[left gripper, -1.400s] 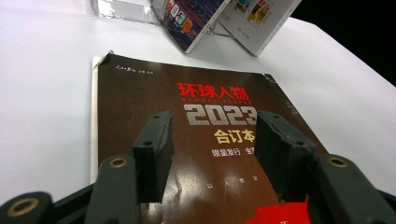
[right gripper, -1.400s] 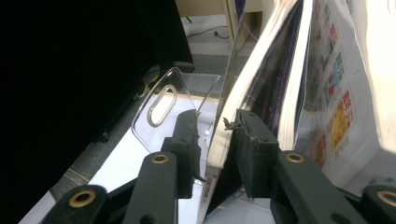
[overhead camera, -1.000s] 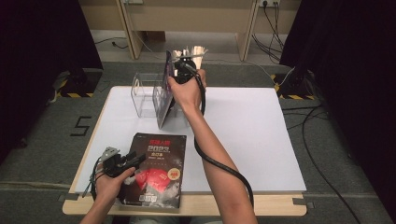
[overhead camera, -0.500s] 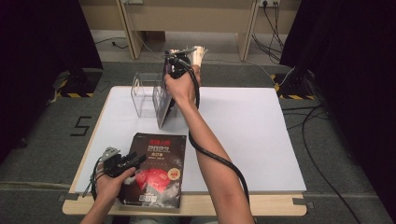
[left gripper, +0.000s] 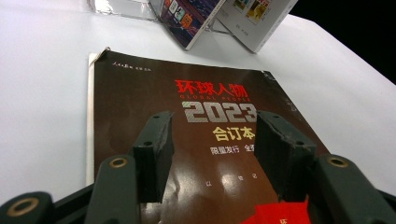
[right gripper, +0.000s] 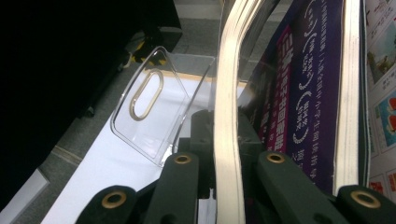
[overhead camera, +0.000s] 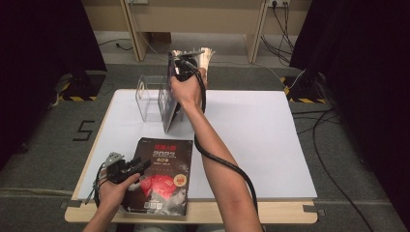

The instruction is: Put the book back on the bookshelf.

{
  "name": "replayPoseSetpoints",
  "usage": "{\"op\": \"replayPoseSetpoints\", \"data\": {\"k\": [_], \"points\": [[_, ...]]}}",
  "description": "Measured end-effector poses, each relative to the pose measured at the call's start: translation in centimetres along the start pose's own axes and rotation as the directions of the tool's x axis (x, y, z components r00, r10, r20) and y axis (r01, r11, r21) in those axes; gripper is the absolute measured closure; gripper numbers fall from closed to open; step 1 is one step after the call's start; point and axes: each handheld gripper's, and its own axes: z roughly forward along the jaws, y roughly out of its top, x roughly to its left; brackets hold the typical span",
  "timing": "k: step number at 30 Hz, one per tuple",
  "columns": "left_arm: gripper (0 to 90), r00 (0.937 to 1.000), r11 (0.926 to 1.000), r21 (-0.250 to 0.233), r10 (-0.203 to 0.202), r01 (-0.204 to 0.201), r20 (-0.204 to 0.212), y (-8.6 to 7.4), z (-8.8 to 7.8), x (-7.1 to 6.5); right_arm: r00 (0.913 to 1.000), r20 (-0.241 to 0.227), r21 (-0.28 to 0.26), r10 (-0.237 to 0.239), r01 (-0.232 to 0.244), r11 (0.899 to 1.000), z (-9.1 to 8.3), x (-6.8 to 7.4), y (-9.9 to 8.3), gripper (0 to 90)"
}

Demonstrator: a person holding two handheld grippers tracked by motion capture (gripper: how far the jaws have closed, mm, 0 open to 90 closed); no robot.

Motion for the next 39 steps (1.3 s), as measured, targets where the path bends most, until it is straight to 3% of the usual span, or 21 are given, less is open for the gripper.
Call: {"op": "replayPoseSetpoints", "data": {"k": [9,15,27,31,39], "points": [[46.6,1.0000,1.0000,0.004,0.002,-0.002,0.000,0.0,0.1,0.0,0.9999,-0.011,-0.061,-0.009,0.008,0.998,-1.1,0.3,0.5,82.7],[46.6,1.0000,1.0000,-0.005,0.001,-0.001,-0.001,0.1,-0.1,0.0,0.9999,0.014,-0.106,-0.010,0.012,0.994,-2.0,0.6,1.1,82.6],[46.6,1.0000,1.0000,-0.004,-0.005,0.005,-0.002,0.1,-0.1,0.2,0.9991,0.043,-0.168,0.007,0.001,0.986,-2.0,0.5,1.0,82.7],[46.7,1.0000,1.0000,-0.002,-0.005,0.005,-0.001,0.1,-0.1,0.2,0.9984,0.056,-0.194,-0.007,0.018,0.981,-2.6,0.8,1.0,82.7],[46.6,1.0000,1.0000,-0.009,-0.002,0.002,-0.002,0.2,-0.2,0.2,0.9975,0.071,-0.190,-0.001,0.014,0.982,-1.3,0.8,0.4,82.5]]}}
